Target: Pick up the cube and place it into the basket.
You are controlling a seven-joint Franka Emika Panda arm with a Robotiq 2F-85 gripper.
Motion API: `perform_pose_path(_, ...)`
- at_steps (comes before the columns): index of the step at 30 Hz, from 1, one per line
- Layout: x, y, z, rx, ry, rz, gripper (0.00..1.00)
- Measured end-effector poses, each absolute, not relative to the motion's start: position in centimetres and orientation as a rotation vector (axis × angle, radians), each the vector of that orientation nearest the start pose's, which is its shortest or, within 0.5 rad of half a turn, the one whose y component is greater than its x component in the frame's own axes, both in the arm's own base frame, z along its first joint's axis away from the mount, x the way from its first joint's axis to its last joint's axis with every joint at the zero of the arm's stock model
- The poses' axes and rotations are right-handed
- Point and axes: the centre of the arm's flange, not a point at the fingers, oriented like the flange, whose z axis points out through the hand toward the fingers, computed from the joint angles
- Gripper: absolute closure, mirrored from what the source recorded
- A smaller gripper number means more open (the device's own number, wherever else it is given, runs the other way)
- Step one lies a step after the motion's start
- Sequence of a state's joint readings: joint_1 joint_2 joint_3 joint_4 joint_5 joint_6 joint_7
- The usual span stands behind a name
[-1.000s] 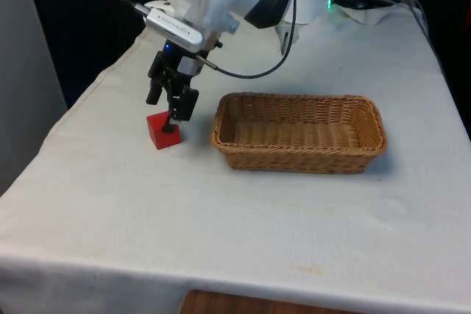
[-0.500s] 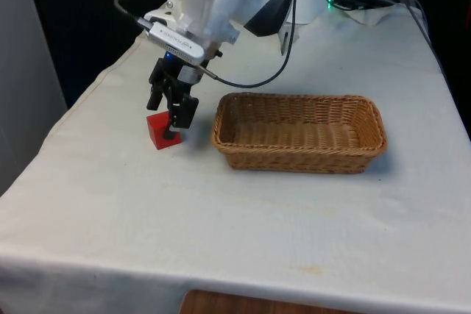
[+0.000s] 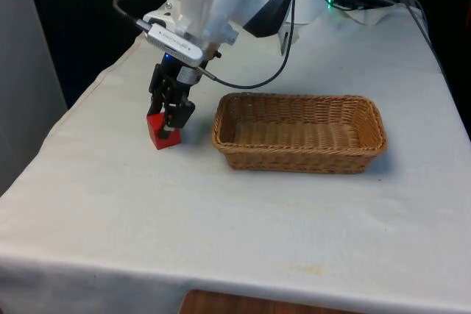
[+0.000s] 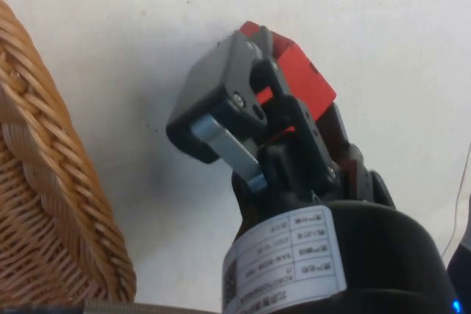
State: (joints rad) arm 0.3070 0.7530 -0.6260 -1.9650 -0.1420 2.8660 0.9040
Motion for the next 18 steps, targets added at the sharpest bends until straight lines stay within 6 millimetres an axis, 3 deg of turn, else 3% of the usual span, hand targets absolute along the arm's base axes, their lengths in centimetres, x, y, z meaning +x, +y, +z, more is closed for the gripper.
perform_pose_path(1, 61.17, -17.25, 17.35, -3.095, 1.489, -0.651, 0.9)
perform_pose_path(2, 61.23, -17.29, 17.47, -3.093, 1.489, -0.656, 0.96)
perform_pose_path(18, 61.44, -17.37, 18.18, -3.09, 1.486, -0.669, 0.96)
